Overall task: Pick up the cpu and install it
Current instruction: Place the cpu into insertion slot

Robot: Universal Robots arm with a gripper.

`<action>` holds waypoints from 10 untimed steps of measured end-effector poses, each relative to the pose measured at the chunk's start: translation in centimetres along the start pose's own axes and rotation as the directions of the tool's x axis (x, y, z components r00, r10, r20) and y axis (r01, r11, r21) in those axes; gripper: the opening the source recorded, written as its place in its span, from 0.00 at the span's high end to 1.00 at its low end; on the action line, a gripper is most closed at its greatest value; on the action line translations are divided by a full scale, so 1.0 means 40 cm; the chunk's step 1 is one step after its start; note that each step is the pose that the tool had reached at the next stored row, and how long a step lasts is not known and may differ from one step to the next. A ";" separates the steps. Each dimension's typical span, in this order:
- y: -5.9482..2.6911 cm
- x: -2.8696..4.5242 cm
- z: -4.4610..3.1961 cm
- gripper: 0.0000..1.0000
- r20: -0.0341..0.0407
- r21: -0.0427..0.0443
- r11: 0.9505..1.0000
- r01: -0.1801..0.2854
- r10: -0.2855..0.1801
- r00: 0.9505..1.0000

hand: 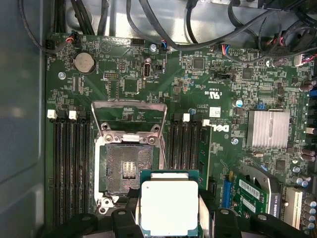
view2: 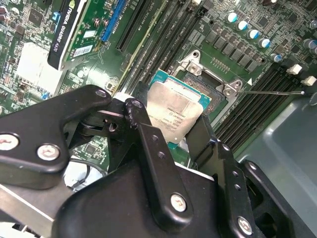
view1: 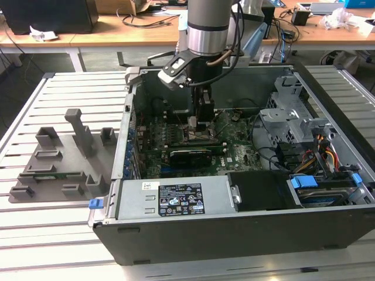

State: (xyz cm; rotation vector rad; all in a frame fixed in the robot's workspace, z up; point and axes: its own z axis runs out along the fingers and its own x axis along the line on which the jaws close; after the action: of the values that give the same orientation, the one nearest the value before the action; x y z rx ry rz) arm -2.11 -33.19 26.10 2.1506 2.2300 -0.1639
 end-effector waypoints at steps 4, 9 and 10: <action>-0.001 0.000 0.002 0.45 0.001 0.000 1.000 0.000 0.000 1.000; -0.002 0.002 0.005 0.45 0.004 0.000 1.000 0.000 0.000 1.000; -0.002 0.002 0.006 0.45 0.004 0.000 1.000 0.000 0.000 1.000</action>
State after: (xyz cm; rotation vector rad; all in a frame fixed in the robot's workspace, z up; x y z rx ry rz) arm -2.21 -33.12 25.87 2.1485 2.2275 -0.1685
